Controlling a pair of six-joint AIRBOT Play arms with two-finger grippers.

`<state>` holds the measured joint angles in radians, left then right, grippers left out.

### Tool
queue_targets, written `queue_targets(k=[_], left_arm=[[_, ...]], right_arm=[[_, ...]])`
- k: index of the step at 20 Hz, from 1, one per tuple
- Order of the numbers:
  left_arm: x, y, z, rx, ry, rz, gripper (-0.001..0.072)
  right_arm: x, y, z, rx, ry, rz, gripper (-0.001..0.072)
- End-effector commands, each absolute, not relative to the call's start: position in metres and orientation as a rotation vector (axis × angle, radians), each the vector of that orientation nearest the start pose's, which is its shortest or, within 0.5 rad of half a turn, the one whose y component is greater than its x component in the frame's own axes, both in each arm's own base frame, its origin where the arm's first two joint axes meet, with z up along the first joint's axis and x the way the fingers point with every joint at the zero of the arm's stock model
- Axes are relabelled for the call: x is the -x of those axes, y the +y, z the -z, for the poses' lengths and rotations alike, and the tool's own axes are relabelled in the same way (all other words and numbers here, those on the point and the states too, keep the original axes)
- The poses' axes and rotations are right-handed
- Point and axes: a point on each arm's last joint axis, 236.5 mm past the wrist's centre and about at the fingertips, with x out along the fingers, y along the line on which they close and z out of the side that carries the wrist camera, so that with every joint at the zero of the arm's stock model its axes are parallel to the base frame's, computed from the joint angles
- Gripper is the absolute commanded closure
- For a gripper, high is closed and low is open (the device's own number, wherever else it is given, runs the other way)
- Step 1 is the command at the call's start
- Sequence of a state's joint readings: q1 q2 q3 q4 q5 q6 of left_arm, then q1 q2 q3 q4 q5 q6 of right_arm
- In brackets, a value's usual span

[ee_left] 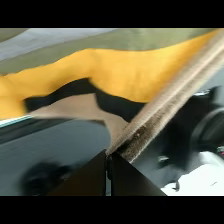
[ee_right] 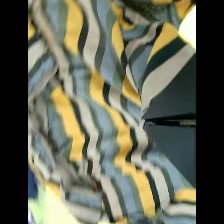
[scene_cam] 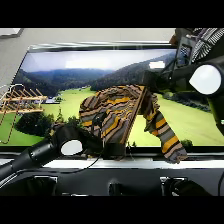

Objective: Fold the clothes and pants, and hang the long-sleeved shirts on hangers.

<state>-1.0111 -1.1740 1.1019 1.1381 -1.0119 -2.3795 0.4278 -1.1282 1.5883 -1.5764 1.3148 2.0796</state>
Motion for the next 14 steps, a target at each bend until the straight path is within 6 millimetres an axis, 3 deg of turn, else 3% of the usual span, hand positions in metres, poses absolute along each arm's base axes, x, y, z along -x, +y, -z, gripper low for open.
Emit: queue_targets(k=[1,3,6,9,14], left_arm=[[-0.148,-0.404,-0.058,0.555,1.535,0.540,0.0687],[-0.153,-0.409,-0.035,0.550,1.562,0.497,0.0687],[-0.158,-0.425,-0.005,0.580,1.603,0.469,0.0687],[-0.161,-0.434,0.024,0.598,1.636,0.420,0.0687],[-0.161,-0.430,0.061,0.561,1.681,0.350,0.0687]], right_arm=[[-0.357,0.169,-0.213,-0.209,0.976,-0.216,0.0684],[-0.357,0.152,-0.188,-0.107,1.025,-0.162,0.0684],[-0.353,0.137,-0.126,-0.028,1.113,-0.103,0.0684],[-0.360,0.163,-0.077,-0.131,1.115,-0.155,0.0684],[-0.359,0.170,-0.012,-0.235,1.201,-0.089,0.0684]])
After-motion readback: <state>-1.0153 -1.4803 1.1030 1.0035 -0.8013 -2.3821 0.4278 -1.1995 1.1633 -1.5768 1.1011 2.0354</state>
